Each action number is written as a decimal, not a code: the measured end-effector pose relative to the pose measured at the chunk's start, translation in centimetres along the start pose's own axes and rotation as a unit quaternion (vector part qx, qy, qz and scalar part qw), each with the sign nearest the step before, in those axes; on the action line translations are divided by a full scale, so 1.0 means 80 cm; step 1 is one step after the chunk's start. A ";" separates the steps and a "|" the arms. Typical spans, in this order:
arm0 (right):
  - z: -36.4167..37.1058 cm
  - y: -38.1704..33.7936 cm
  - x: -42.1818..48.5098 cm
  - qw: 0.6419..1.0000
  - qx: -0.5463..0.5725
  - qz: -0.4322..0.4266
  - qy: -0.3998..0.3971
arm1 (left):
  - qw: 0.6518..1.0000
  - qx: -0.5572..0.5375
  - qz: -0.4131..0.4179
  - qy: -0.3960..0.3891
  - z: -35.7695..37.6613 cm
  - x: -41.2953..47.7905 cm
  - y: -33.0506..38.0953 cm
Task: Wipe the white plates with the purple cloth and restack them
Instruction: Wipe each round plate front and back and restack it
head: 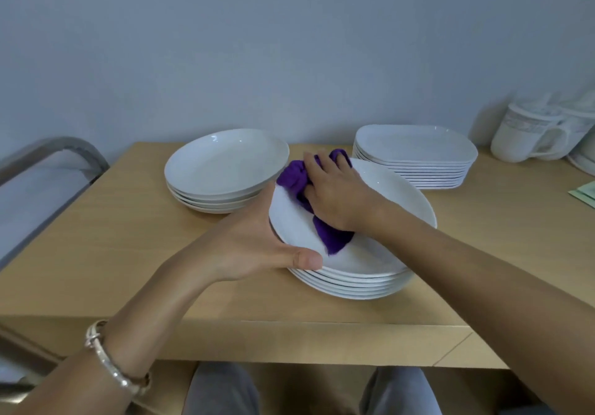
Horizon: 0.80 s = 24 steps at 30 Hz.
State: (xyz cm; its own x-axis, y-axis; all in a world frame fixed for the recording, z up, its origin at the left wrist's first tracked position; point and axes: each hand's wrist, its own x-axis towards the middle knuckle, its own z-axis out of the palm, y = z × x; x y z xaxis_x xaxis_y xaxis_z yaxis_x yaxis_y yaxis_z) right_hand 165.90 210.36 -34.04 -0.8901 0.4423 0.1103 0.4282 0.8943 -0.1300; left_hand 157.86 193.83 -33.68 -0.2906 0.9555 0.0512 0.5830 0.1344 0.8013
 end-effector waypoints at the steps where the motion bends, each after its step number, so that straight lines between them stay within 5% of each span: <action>1: -0.003 0.009 -0.002 1.000 -0.011 0.021 0.017 | 1.000 0.008 -0.003 0.002 -0.001 0.000 0.000; 7: -0.030 0.049 -0.038 0.992 -0.084 0.097 -0.018 | 0.999 0.022 -0.015 -0.029 -0.007 0.000 0.015; 10: -0.047 0.047 -0.083 0.994 -0.074 0.064 -0.042 | 0.997 0.052 -0.052 -0.035 -0.009 0.001 0.016; 16: -0.067 0.022 -0.127 0.995 0.069 -0.023 -0.067 | 0.939 0.318 -0.052 -0.120 0.007 -0.008 0.066; 24: -0.079 0.048 -0.130 0.974 0.185 0.043 0.121 | 0.928 0.341 -0.045 -0.143 0.032 -0.007 0.085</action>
State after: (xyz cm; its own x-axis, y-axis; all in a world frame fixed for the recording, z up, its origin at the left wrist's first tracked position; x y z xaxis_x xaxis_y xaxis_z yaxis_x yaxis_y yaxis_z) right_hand 177.83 209.65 -29.46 -0.7708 0.5583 0.3067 0.3747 0.7868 -0.4905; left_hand 163.93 194.87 -29.83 -0.2045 0.9502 -0.2353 0.9391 0.2583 0.2268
